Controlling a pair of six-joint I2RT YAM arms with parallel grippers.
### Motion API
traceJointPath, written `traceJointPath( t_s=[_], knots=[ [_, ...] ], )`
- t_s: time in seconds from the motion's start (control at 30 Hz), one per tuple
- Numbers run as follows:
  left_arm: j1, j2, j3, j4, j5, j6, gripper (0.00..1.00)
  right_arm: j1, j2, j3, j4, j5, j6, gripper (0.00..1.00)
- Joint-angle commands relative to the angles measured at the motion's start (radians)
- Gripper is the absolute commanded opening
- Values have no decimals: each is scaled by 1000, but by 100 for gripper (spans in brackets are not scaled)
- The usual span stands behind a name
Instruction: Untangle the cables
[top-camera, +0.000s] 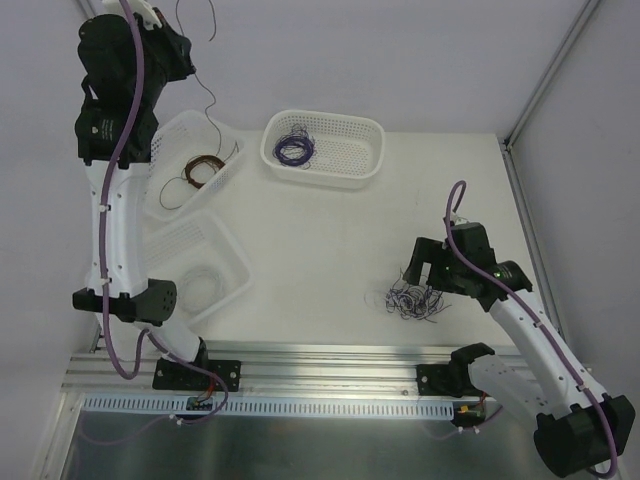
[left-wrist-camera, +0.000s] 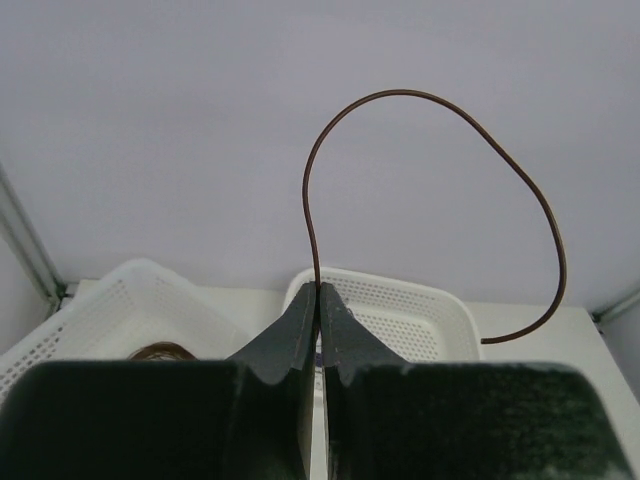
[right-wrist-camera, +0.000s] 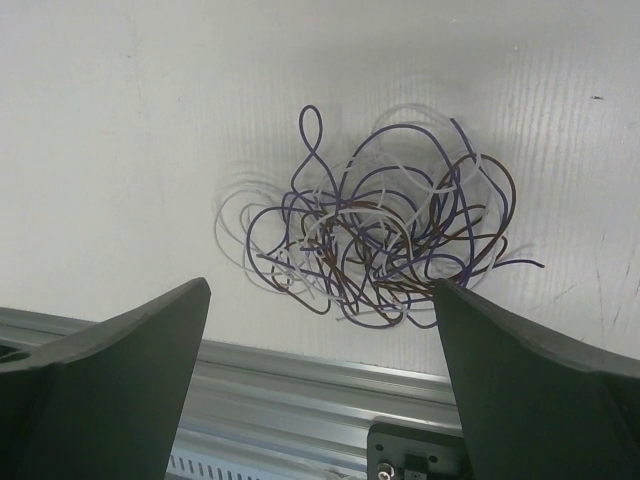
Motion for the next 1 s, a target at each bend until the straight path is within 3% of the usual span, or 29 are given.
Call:
traceJointPath(
  t_s=[0.0, 0.17, 0.4, 0.57, 0.7, 0.8, 0.93, 0.97],
  knots=[
    [101, 73, 50, 73, -7, 5, 0, -1, -5, 46, -15, -38, -34, 100],
    [190, 144, 24, 119, 28, -13, 0, 0, 14, 47, -12, -47, -44, 100],
    [246, 226, -228, 160, -2, -19, 0, 0, 53, 46, 7, -57, -39, 100],
    [301, 297, -330, 173, -2, -56, 2, 3, 52, 46, 2, -61, -38, 100],
    [319, 287, -402, 173, -5, -96, 30, 5, 29, 47, -18, -47, -44, 100],
    [319, 231, -448, 173, -16, -113, 44, 5, 20, 49, -36, -22, -47, 99],
    [319, 141, -525, 173, 24, -140, 76, 5, 8, 53, -58, 24, -51, 100],
    [318, 94, -546, 173, 57, -153, 80, 5, 7, 55, -61, 28, -51, 100]
  ],
)
